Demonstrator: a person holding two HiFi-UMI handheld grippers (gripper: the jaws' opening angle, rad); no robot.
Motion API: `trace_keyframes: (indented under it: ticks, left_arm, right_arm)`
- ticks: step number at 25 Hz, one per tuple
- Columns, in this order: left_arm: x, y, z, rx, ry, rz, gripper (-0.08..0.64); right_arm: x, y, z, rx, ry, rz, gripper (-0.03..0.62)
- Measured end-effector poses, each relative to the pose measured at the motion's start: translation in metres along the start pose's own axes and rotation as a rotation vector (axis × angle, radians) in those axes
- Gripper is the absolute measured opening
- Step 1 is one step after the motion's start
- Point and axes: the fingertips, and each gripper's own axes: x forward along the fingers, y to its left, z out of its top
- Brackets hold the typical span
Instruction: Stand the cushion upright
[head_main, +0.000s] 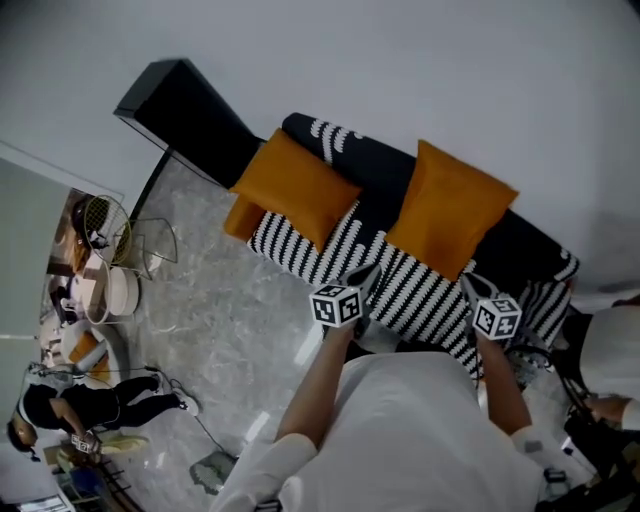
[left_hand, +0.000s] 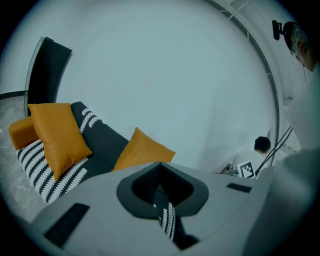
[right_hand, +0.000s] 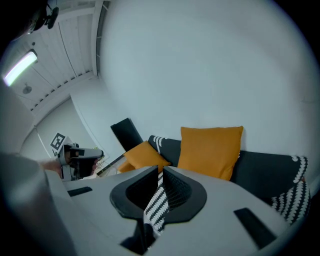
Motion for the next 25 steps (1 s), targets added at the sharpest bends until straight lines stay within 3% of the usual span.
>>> trace_keyframes:
  ticks: [10,25]
  left_arm:
    - [-0.064,0.063,0.018,0.011,0.026,-0.029,0.002]
    - [-0.162,0.182,0.05,-0.027,0.009,-0.008,0.002]
  right_arm:
    - [0.042,0.075,-0.008,0.038,-0.032,-0.038,0.051]
    - [0.12,0.203,-0.013,-0.016,-0.009,-0.033,0.051]
